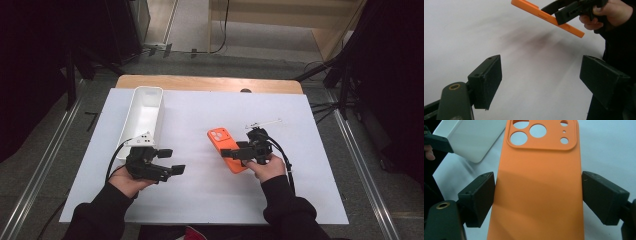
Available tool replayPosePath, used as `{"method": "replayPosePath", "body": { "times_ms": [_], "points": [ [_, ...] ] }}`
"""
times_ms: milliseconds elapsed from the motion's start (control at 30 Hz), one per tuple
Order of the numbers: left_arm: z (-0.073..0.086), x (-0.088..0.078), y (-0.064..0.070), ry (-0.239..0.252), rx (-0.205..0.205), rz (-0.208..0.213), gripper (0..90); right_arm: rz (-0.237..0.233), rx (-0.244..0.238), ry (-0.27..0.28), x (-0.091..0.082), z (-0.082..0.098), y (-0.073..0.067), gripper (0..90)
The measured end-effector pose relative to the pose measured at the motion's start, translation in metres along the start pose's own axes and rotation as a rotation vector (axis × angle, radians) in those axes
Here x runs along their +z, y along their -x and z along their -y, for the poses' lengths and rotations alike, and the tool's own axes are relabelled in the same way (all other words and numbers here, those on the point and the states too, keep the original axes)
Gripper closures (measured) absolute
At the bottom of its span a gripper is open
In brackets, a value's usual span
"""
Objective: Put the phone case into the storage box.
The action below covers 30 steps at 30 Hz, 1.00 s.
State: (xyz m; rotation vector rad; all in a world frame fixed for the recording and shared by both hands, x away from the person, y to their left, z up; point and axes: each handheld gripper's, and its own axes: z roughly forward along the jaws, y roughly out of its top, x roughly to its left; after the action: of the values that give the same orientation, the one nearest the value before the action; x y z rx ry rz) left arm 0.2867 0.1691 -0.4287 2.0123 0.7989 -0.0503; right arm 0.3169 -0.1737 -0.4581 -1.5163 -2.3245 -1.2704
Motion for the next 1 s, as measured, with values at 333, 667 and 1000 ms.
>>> {"method": "replayPosePath", "body": {
  "times_ms": [333,667,1000],
  "points": [
    [-0.019,0.011,0.000,-0.007,-0.042,-0.011,18.1,0.018,0.016,0.026,0.000,0.003,0.003,13.9],
    [-0.036,0.023,-0.006,-0.009,-0.072,-0.040,18.1,0.017,0.036,0.046,0.005,0.002,0.002,13.9],
    [-0.056,0.034,-0.014,0.001,-0.109,-0.046,18.1,0.032,0.055,0.067,0.013,-0.003,0.004,13.9]
  ]
}}
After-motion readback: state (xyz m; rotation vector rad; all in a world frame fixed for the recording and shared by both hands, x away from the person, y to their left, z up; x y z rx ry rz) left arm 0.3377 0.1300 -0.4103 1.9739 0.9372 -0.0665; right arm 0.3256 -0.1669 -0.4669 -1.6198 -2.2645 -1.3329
